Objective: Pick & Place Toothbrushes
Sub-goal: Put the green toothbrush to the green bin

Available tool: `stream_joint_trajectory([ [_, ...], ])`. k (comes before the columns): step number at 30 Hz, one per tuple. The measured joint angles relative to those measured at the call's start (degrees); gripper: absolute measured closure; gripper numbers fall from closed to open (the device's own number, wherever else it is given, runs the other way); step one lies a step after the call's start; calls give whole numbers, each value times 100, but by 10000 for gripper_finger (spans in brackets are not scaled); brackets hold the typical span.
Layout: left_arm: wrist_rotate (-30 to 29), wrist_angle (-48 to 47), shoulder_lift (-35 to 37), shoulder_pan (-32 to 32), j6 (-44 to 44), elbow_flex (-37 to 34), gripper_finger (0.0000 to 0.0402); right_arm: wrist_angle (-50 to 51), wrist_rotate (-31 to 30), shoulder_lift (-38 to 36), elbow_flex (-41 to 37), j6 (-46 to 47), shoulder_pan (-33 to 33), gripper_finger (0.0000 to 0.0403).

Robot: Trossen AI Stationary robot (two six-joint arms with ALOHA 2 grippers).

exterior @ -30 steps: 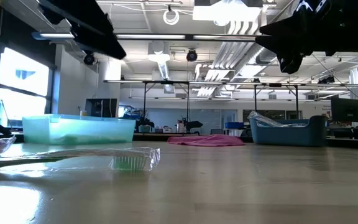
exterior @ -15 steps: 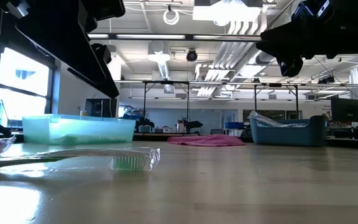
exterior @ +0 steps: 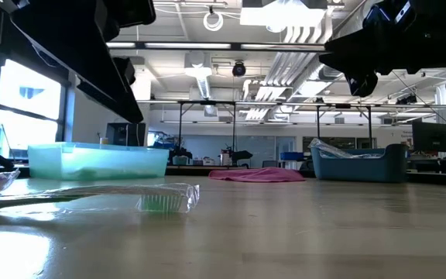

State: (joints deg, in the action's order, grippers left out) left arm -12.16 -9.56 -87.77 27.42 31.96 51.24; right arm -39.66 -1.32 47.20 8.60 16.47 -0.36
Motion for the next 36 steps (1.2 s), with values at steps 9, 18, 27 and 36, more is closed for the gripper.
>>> stream_joint_trajectory([
  [9,130,242,-205,0,-25,0,155,2,0,0,0,0,0,287],
  [18,207,429,-825,0,133,0,155,13,0,0,0,-1,-2,287],
  [27,536,993,-1294,-1,180,0,155,38,0,0,0,-2,-1,287],
  [36,476,1030,-1485,2,204,15,155,47,0,-2,0,-2,0,287],
])
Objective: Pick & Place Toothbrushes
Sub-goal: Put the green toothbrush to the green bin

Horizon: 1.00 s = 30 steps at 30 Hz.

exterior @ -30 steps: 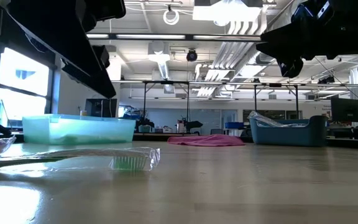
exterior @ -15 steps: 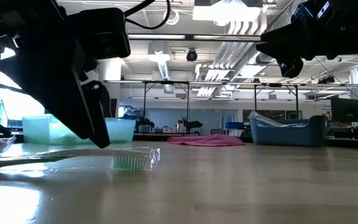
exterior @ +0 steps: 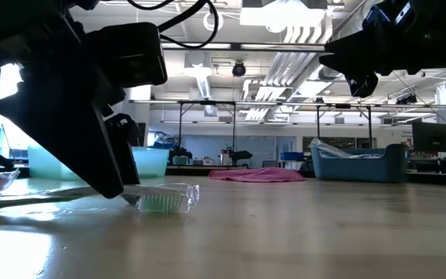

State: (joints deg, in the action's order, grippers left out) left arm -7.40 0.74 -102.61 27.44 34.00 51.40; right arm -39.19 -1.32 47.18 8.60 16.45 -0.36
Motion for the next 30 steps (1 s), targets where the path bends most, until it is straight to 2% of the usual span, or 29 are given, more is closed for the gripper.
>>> stream_joint_trajectory([
  [25,48,-25,-21,-4,127,-4,155,8,0,0,0,2,0,287],
  [30,44,-34,-24,-4,124,-9,174,10,1,0,0,1,-1,287],
])
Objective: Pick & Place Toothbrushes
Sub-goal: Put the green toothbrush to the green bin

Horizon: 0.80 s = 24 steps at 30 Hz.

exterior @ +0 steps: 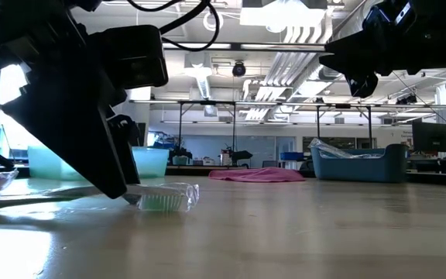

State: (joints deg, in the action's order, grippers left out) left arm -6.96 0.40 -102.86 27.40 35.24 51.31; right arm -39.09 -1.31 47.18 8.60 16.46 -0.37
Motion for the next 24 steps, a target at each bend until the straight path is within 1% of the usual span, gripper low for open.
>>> stream_joint_trajectory([
  [7,-44,-30,-1,-2,-26,-7,233,72,-1,0,0,-1,1,287],
  [13,-45,-16,-6,-4,-31,-11,273,120,1,2,0,-1,-1,287],
  [18,-42,-9,-8,-4,-39,-11,294,120,1,0,0,1,1,287],
  [24,-39,-6,-8,-7,-44,-11,310,120,1,0,0,1,1,287],
])
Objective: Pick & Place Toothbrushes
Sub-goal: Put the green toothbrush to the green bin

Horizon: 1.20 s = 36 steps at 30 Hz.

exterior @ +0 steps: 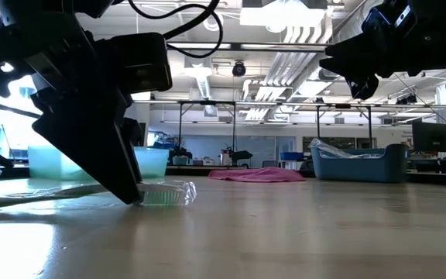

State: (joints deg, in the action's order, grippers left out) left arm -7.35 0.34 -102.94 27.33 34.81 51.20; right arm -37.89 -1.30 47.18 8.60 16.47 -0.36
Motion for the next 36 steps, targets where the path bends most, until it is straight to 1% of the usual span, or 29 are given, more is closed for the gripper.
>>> stream_joint_trajectory([
  [9,-4,11,-3,0,2,0,347,0,-1,0,0,0,0,287],
  [15,-112,35,-4,0,4,0,380,0,0,1,0,0,0,287],
  [18,-201,127,-9,7,4,-1,390,0,0,0,0,0,-2,287],
  [27,-205,309,-20,7,-11,133,383,0,0,0,0,24,0,287],
  [32,-243,280,-20,4,-438,387,389,1,0,0,0,26,-2,287],
  [36,-248,233,45,4,-989,670,388,4,2,2,0,26,-2,287],
])
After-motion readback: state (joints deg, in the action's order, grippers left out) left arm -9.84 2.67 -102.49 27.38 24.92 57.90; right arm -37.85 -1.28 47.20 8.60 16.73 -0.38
